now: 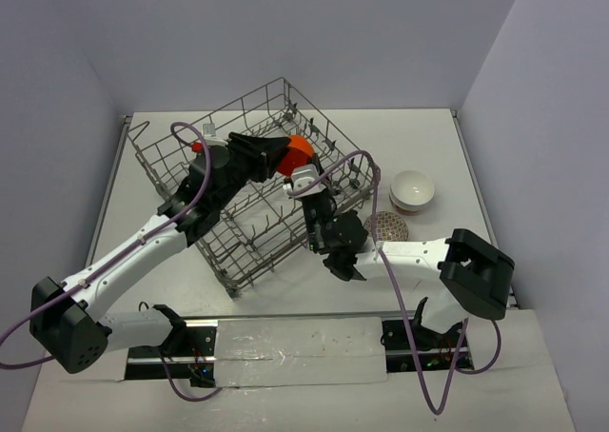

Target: Load the bowls into the dish rack

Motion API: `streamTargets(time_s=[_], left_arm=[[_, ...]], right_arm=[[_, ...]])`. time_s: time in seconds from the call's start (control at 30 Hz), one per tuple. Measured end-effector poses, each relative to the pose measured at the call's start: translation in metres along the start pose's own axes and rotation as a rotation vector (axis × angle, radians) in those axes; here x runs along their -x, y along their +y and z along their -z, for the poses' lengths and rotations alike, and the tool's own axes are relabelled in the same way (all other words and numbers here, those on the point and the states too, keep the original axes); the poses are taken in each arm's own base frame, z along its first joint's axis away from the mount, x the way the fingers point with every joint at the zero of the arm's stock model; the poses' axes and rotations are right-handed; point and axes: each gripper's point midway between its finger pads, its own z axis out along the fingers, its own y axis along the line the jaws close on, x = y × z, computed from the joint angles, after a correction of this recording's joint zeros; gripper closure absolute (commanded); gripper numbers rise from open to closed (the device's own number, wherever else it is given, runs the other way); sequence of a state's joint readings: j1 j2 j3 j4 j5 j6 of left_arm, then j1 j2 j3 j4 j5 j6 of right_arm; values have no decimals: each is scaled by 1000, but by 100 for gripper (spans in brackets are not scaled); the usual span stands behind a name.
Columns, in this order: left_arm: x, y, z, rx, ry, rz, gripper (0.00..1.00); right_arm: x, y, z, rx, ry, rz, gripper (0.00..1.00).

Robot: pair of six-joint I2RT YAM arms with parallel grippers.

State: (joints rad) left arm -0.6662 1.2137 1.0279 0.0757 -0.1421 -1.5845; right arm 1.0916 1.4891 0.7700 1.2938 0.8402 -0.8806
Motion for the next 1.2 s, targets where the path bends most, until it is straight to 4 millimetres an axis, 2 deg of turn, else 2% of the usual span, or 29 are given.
streamTargets(time_s=[0.2,0.53,0.7,0.9,1.2], left_arm=[[8,-2,-1,-2,-17,28,72],[12,-13,4,-32,-25,79,100],[12,-17,6,-51,-23,96,100],[14,-18,12,-77,-26,120,100],[21,-19,15,-98,-49,124,100]], right_arm=[[0,8,-4,5,0,12,100],[8,13,-9,5,-17,-4,100],[12,13,-9,4,-25,-14,100],[14,16,-7,13,-29,-22,86],[18,27,4,53,-40,-52,72]])
